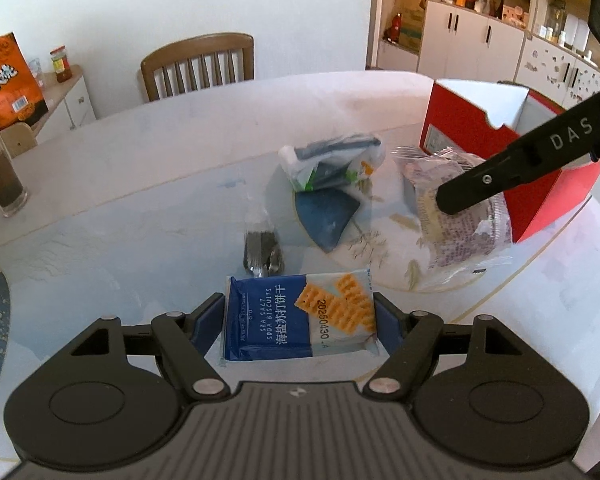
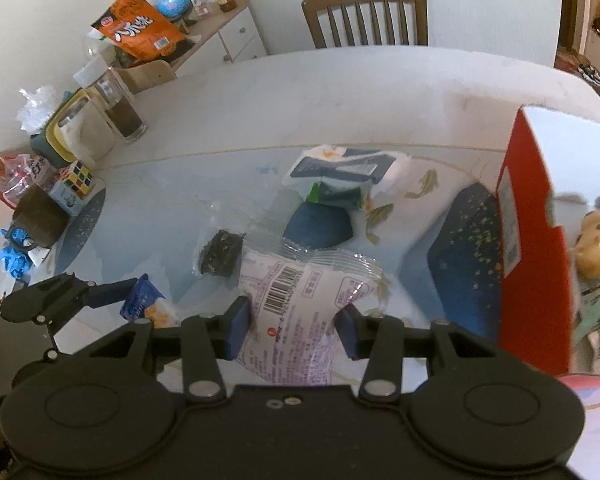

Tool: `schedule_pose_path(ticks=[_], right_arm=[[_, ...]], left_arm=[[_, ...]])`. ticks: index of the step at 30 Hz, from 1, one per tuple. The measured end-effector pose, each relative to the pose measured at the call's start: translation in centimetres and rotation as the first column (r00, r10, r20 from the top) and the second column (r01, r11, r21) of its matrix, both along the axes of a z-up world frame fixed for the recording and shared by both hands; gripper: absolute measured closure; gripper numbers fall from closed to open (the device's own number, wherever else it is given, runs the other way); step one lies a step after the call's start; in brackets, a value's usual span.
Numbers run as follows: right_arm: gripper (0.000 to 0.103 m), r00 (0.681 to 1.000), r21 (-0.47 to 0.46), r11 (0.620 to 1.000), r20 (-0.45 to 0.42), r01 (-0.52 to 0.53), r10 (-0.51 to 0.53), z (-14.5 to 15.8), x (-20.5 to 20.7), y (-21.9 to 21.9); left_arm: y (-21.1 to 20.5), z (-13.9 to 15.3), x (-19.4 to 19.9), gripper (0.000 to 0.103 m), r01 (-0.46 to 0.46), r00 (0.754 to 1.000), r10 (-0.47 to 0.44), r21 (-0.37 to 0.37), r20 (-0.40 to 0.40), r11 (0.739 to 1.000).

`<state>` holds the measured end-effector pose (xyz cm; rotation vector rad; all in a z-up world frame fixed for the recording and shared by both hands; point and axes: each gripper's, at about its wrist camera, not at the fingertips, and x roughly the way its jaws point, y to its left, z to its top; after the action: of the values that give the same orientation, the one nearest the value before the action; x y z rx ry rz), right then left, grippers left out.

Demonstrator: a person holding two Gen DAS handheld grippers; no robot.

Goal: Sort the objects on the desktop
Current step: 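Carry the pink bag to the shoebox with the right gripper while the left gripper carries the cracker pack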

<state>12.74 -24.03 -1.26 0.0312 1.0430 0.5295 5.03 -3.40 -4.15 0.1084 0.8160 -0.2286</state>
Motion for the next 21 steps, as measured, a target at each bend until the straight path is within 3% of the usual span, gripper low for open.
schedule_pose_path(ticks=[11,21], right_arm=[[0.058,0.997,0.016,1.000,0.081,-0.003,0.001,3.5,0.7,-4.8],[0.058,0.993,0.004,1.000,0.118,0.011,-0.012,4.8,1.9,-10.0]], left_arm=[[-2.2,4.0,0.2,0.026,0.005,0.997,-0.006,0.006,0.081,1.000],[-7.0,6.8,1.7,0.026,0.059,0.991,-0.061,0.015,0.123,0.998]])
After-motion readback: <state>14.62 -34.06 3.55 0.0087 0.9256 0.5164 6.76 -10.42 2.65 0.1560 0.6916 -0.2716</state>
